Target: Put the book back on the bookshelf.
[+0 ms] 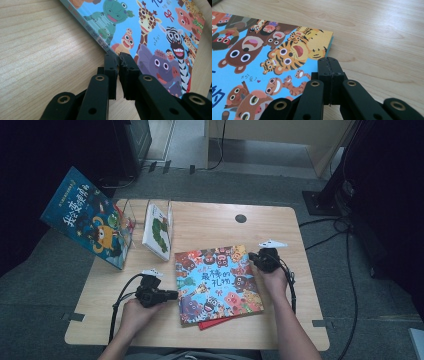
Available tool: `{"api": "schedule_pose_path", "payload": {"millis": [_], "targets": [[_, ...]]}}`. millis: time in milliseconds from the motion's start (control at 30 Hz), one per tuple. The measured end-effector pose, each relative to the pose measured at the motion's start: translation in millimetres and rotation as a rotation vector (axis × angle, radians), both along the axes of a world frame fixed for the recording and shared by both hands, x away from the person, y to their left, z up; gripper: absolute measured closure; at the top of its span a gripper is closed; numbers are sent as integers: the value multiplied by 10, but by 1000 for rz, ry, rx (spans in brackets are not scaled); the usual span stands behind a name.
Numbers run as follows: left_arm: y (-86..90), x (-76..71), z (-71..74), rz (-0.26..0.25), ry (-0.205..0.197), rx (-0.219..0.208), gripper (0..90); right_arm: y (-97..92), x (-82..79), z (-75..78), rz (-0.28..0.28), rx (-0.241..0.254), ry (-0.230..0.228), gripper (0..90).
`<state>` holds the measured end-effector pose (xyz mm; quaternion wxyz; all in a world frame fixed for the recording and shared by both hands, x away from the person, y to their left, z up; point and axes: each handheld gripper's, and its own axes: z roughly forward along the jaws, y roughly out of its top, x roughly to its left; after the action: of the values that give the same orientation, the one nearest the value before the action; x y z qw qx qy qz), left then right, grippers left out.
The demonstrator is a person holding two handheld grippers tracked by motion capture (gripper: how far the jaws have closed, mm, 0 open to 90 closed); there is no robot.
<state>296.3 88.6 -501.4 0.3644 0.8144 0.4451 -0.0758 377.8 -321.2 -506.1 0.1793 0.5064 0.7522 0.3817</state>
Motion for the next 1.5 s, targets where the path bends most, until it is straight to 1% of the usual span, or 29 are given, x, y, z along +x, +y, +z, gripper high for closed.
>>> {"api": "schedule_pose_path", "payload": {"millis": [67,167,267,333,433,567,667,800,900,967,1067,1167,1267,1367,1500], "targets": [[-14,-5,7,-1,-1,4,868,-33,-27,15,-4,7,-5,900],[-53,1,4,-14,4,-6,900,-71,-62,25,-3,10,1,900],[-106,17,-1,-16,12,-16,900,-112,-116,34,-13,12,-11,900],[-143,28,-3,-27,14,-17,900,-137,-153,44,-13,15,-17,900],[-201,50,5,-37,18,-24,900,-173,-206,56,-13,23,-10,900],[-261,86,15,-52,20,-28,900,-232,-310,66,-21,28,-16,900],[-335,106,17,-76,24,-26,900,-281,-396,74,-29,30,-18,900],[-425,134,12,-98,30,-34,900,-315,-505,77,-30,23,-20,900],[-478,164,22,-99,26,-45,900,-333,-584,76,-36,19,-23,900],[-509,193,20,-94,43,-56,900,-351,-632,72,-37,15,-27,900],[-557,215,19,-109,44,-56,900,-375,-709,56,-42,16,-25,900],[-606,240,25,-129,53,-54,900,-397,-770,49,-44,14,-25,900],[-608,295,52,-127,59,-68,886,-432,-849,54,-53,21,-30,900],[-584,378,113,-124,41,-57,881,-468,-930,53,-60,30,-35,900],[-535,487,178,-120,29,-35,868,-517,-1027,33,-64,29,-34,900]]}}
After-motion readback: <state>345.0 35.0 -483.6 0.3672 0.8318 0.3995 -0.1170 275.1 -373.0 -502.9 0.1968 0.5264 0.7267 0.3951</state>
